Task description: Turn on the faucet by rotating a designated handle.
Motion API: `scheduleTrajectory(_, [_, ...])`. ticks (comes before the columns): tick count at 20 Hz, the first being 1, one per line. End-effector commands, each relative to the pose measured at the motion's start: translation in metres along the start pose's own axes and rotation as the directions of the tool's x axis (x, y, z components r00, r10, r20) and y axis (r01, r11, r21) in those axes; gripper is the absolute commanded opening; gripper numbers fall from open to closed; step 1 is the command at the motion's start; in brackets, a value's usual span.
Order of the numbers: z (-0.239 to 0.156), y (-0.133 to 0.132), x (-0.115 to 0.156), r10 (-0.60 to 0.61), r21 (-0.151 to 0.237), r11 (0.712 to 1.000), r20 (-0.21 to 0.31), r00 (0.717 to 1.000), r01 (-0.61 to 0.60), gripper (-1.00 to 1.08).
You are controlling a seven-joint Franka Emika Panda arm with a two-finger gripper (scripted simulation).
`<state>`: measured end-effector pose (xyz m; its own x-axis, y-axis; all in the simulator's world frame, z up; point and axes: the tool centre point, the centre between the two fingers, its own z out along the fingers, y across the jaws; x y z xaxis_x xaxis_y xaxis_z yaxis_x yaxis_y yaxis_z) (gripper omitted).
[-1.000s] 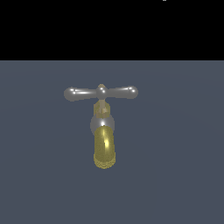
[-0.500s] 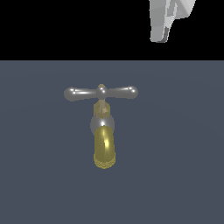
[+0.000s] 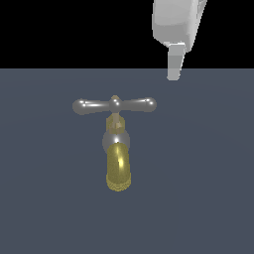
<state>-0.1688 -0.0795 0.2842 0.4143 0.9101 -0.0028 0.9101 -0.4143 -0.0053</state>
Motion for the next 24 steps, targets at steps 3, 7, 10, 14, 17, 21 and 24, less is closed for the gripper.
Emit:
scheduleTrajectory(3, [0.019,0.012,0.004,-0.111,-0.003,0.994,0.002,0.994,0.111,-1.00])
scheduleTrajectory(7, [0.035,0.021,0.009,-0.204,-0.004,0.979,0.003,0.979,0.204,-1.00])
scheduleTrajectory(10, [0.047,0.028,0.013,-0.270,-0.005,0.963,0.003,0.963,0.270,-1.00])
scheduleTrajectory(14, [0.061,0.035,0.020,-0.350,-0.006,0.937,0.004,0.937,0.350,-1.00])
scheduleTrajectory(17, [0.070,0.040,0.024,-0.397,-0.006,0.918,0.004,0.918,0.397,-1.00])
scheduleTrajectory(21, [0.079,0.044,0.028,-0.445,-0.006,0.896,0.003,0.896,0.445,-1.00])
scheduleTrajectory(24, [0.084,0.046,0.031,-0.470,-0.006,0.883,0.002,0.883,0.470,-1.00])
